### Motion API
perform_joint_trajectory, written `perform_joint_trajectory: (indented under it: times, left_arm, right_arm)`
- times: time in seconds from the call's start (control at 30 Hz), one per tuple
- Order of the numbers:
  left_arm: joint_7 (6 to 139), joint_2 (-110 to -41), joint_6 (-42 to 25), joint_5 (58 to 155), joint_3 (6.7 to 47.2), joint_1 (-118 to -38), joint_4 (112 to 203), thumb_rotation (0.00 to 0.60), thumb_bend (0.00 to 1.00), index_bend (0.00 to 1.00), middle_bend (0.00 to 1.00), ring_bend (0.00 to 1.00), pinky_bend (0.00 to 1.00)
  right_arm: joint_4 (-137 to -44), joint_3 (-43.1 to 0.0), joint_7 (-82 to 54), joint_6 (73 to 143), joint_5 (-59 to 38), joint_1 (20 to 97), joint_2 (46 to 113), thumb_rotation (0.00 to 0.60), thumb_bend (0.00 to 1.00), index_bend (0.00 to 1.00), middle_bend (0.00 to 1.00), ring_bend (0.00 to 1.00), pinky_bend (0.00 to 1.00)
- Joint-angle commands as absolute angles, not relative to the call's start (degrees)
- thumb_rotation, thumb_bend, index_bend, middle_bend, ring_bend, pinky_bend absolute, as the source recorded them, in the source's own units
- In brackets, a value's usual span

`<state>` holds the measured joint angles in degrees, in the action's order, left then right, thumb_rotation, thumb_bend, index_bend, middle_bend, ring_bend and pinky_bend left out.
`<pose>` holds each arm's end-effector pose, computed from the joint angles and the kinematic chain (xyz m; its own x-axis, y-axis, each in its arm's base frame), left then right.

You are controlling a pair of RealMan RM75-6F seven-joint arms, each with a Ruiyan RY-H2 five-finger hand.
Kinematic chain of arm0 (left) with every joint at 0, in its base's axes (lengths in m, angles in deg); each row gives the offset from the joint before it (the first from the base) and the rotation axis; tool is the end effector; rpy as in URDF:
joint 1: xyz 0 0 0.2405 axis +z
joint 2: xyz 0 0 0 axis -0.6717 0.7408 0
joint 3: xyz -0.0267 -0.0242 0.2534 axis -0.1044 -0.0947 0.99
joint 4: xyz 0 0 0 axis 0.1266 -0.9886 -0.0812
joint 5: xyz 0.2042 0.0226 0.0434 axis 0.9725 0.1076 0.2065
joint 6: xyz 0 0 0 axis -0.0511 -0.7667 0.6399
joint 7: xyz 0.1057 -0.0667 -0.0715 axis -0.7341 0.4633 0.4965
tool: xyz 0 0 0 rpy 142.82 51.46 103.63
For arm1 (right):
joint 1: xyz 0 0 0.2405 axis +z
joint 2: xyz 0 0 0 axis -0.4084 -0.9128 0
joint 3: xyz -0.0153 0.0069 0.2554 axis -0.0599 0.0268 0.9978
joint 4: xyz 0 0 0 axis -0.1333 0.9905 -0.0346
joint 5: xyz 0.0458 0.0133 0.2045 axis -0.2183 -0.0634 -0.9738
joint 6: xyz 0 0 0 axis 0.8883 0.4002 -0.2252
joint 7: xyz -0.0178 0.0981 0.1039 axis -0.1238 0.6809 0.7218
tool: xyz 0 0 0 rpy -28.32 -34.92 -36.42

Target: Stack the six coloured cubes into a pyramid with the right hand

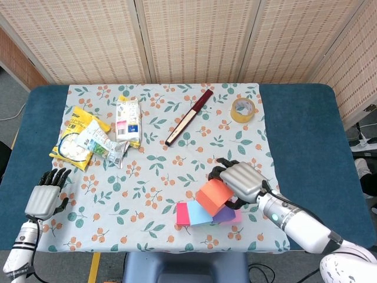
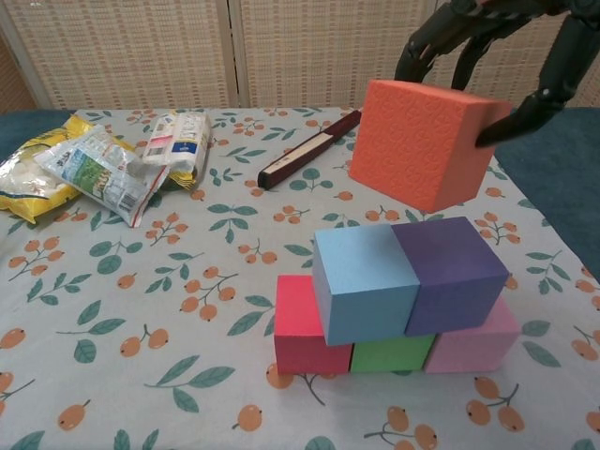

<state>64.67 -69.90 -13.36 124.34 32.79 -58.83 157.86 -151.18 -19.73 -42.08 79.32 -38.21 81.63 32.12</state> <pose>-0.3407 0.2500 0.0832 0.5909 0.1755 0.7874 0.8055 -0.0750 -0.5878 -0.0485 -0.2725 0.1448 0.5653 -0.4985 0.6572 -0.8102 -0.4853 0.3288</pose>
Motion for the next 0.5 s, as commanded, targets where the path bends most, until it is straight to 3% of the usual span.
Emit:
perform_joint_trajectory:
  times: [0.03, 0.23, 0.5]
  left_arm:
    - [64.50, -70.01, -13.36, 124.18, 32.74, -58.81, 157.73, 0.600, 0.42, 0.00, 0.06, 0.01, 0.10]
    - [64.02, -70.45, -12.64, 123.66, 32.65, -59.04, 157.15, 0.600, 0.42, 0.00, 0.06, 0.01, 0.10]
    - [62.40, -71.91, -10.88, 122.46, 32.61, -59.62, 155.53, 0.600, 0.41, 0.00, 0.06, 0.01, 0.10]
  right_arm:
    - [-151.18, -20.83, -40.97, 81.85, -30.77, 78.23, 33.44, 0.600, 0.40, 0.79, 0.19, 0.00, 0.20]
    - [-151.18, -22.86, -41.56, 84.82, -19.56, 73.45, 34.51, 0.600, 0.40, 0.78, 0.19, 0.00, 0.20]
    - [-134.48, -24.02, -28.55, 88.16, 8.81, 67.34, 41.85, 0.600, 0.40, 0.76, 0.19, 0.00, 0.19]
